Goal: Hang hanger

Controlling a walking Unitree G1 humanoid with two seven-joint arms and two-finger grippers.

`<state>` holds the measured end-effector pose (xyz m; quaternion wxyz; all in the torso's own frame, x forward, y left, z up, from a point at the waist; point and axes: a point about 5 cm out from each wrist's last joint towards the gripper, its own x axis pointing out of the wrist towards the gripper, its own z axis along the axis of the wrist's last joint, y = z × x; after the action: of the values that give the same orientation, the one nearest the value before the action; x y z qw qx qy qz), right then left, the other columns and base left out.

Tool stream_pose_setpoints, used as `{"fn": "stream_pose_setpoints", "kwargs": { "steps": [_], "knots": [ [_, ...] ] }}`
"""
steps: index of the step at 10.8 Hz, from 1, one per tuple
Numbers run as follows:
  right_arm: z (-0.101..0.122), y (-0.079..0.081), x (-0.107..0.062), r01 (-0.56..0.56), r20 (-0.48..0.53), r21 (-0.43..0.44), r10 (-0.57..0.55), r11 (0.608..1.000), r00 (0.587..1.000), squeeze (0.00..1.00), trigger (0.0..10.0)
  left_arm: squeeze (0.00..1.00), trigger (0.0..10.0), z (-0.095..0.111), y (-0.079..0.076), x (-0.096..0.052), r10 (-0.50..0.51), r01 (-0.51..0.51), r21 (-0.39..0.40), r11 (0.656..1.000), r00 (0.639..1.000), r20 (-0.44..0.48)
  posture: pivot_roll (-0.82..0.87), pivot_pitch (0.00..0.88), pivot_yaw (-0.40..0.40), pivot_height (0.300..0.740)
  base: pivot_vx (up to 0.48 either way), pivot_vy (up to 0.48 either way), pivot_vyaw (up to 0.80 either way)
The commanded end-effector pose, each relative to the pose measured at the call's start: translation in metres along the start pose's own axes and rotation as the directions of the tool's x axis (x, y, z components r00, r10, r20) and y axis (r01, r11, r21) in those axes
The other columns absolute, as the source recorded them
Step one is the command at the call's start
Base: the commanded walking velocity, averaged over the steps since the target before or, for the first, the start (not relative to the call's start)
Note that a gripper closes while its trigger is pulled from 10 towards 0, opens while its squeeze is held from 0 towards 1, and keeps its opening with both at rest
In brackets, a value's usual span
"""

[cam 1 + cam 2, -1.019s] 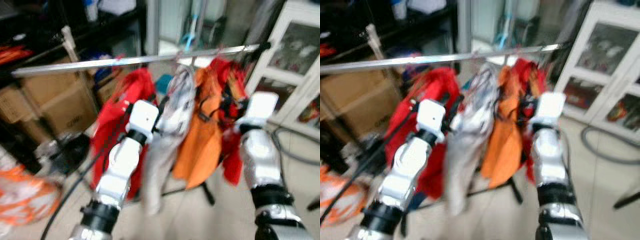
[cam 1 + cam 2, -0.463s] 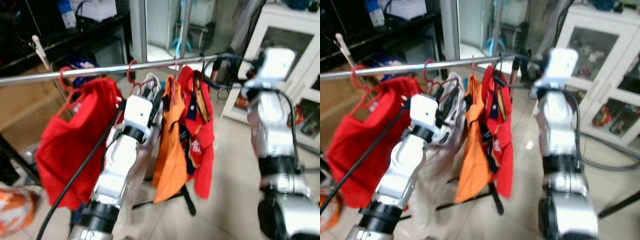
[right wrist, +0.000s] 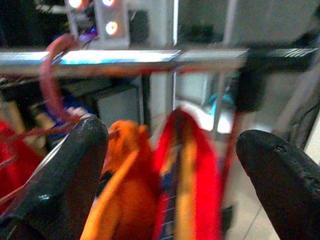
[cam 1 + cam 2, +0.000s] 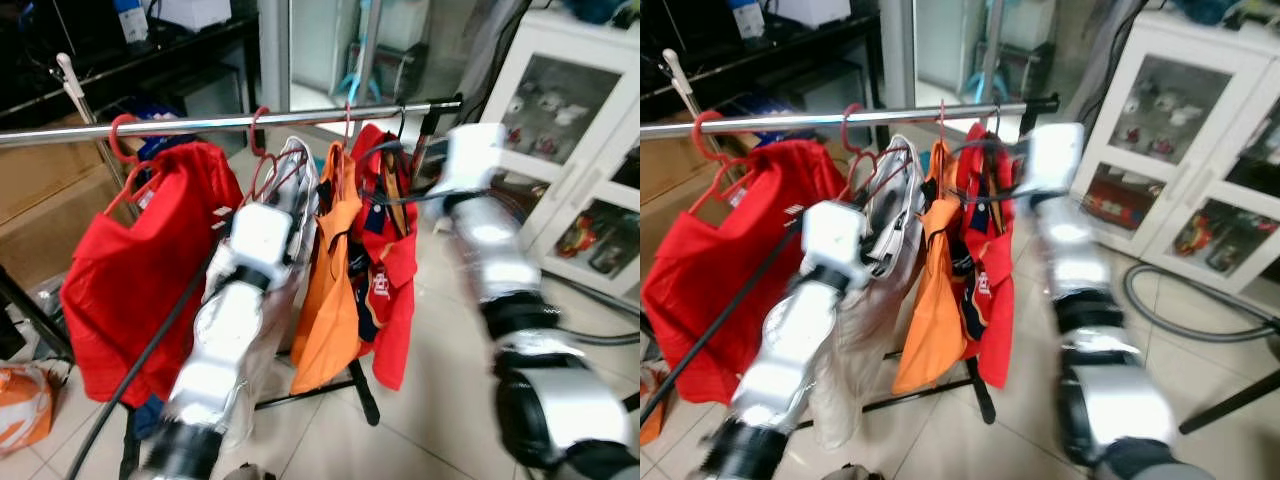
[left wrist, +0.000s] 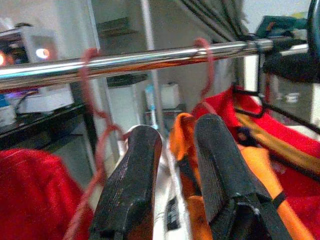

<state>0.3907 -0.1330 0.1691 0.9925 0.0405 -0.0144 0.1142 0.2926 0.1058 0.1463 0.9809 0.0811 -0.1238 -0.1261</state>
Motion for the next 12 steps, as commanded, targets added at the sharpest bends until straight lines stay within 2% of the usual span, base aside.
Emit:
{"fn": "stream_pose_setpoints", "kwargs": {
  "steps": [1, 2, 4, 5, 6, 7, 8, 9, 12],
  "knots": [
    [0.001, 0.003, 0.003, -0.011, 0.001, -0.006, 0.011, 1.0, 1.0, 0.0, 10.0, 0.0, 10.0, 0.005, 0.001, -0.002, -0.002, 0.002, -0.003, 1.0, 1.0, 0.009, 0.07, 0.0, -0.054, 0.74, 0.0, 0.0, 0.0],
    [-0.002, 0.011, 0.007, -0.03, -0.024, 0.002, 0.03, 1.0, 0.999, 0.0, 10.0, 0.0, 10.0, 0.004, 0.006, -0.007, 0.018, -0.018, 0.007, 1.0, 1.0, -0.006, 0.1, 0.0, -0.068, 0.74, 0.0, 0.0, 0.0],
    [-0.005, 0.018, 0.01, -0.045, -0.044, 0.0, 0.045, 0.999, 0.998, 0.0, 10.0, 0.0, 10.0, 0.004, 0.01, -0.017, 0.047, -0.047, 0.011, 0.999, 0.999, -0.024, 0.14, 0.0, -0.091, 0.74, 0.0, 0.0, 0.0],
    [-0.003, 0.017, 0.014, -0.016, -0.059, -0.027, 0.015, 1.0, 0.998, 0.0, 10.0, 0.0, 10.0, 0.003, 0.014, -0.028, 0.083, -0.082, 0.018, 0.996, 0.996, -0.044, 0.18, 0.009, -0.122, 0.74, 0.0, 0.0, 0.0],
    [-0.001, 0.016, 0.015, 0.0, -0.058, -0.053, -0.003, 0.999, 0.998, 0.0, 10.0, 0.0, 10.0, 0.002, 0.016, -0.031, 0.095, -0.094, 0.019, 0.995, 0.994, -0.056, 0.18, 0.012, -0.124, 0.74, 0.0, 0.0, 0.0],
    [0.004, 0.012, 0.018, 0.044, -0.059, -0.04, -0.047, 0.998, 0.997, 0.0, 10.0, 0.0, 10.0, 0.002, 0.017, -0.036, 0.115, -0.114, 0.017, 0.993, 0.991, -0.071, 0.2, 0.032, -0.142, 0.74, 0.0, 0.0, 0.0],
    [0.004, 0.011, 0.019, 0.061, -0.064, -0.024, -0.063, 0.998, 0.996, 0.0, 10.0, 0.0, 10.0, 0.003, 0.018, -0.039, 0.12, -0.119, 0.016, 0.993, 0.99, -0.077, 0.21, 0.034, -0.143, 0.74, 0.0, 0.0, 0.0],
    [0.005, 0.008, 0.02, 0.101, -0.071, 0.056, -0.097, 0.993, 0.993, 0.0, 10.0, 0.0, 10.0, 0.003, 0.019, -0.039, 0.124, -0.122, 0.02, 0.992, 0.989, -0.082, 0.21, 0.03, -0.14, 0.74, 0.0, 0.0, 0.0],
    [0.006, 0.005, 0.02, 0.149, -0.06, 0.086, -0.144, 0.985, 0.988, 0.0, 10.0, 0.0, 10.0, 0.006, 0.022, -0.036, 0.085, -0.082, 0.043, 0.996, 0.993, -0.084, 0.22, 0.021, -0.097, 0.74, 0.0, 0.0, 0.0]
  ]
}}
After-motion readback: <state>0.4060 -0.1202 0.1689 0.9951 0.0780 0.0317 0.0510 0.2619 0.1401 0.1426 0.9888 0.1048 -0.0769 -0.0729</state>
